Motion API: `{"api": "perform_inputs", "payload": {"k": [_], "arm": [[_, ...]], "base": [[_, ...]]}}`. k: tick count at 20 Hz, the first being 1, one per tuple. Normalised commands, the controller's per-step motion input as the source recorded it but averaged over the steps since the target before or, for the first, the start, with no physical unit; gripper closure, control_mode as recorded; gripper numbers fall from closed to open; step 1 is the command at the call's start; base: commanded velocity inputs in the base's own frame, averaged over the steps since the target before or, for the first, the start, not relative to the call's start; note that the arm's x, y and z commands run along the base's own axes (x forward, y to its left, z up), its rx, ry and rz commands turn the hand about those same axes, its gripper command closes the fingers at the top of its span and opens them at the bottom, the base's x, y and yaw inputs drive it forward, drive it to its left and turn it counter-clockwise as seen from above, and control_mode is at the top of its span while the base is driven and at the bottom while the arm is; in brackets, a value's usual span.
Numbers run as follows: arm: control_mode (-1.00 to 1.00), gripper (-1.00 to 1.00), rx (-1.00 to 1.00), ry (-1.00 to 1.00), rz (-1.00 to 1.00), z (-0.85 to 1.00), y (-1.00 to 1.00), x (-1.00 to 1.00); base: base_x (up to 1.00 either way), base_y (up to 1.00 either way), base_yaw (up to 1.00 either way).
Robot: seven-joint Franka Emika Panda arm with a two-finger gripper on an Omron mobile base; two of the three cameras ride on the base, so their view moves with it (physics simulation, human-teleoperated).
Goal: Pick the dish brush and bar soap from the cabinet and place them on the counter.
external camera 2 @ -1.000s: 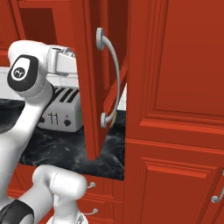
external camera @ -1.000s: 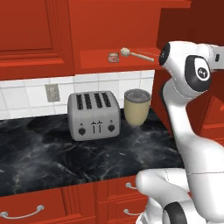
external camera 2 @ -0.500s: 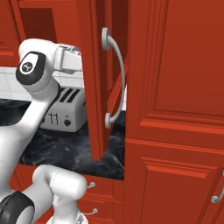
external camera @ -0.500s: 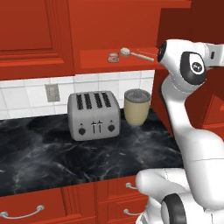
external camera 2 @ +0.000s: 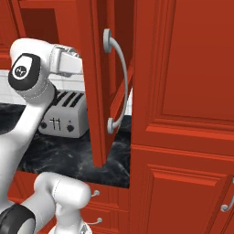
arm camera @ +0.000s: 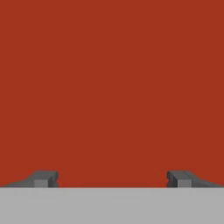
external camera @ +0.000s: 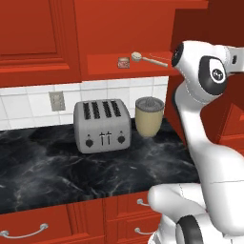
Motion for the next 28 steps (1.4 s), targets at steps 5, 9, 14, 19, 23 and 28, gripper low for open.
{"api": "perform_inputs", "payload": {"k": [5,9,14,19,23,28], "arm": [[-1.00,-1.00,0.00,0.00,0.15,0.00,0.23,-0.23],[-1.00,-1.00,0.00,0.00,0.14,0.00,0.37,-0.13],[-1.00,-1.00,0.00,0.03,0.16,0.00,0.44,-0.15],[-1.00,-1.00,0.01,0.09,0.17,0.00,0.46,-0.10],[-1.00,-1.00,0.04,0.11,0.17,0.00,0.39,-0.07],[-1.00,-1.00,0.10,0.05,0.16,0.00,0.30,-0.01]], "base": [[0.00,0.00,0.00],[0.00,0.00,0.00],[0.00,0.00,0.00],[0.00,0.00,0.00],[0.00,0.00,0.00],[0.00,0.00,0.00]]}}
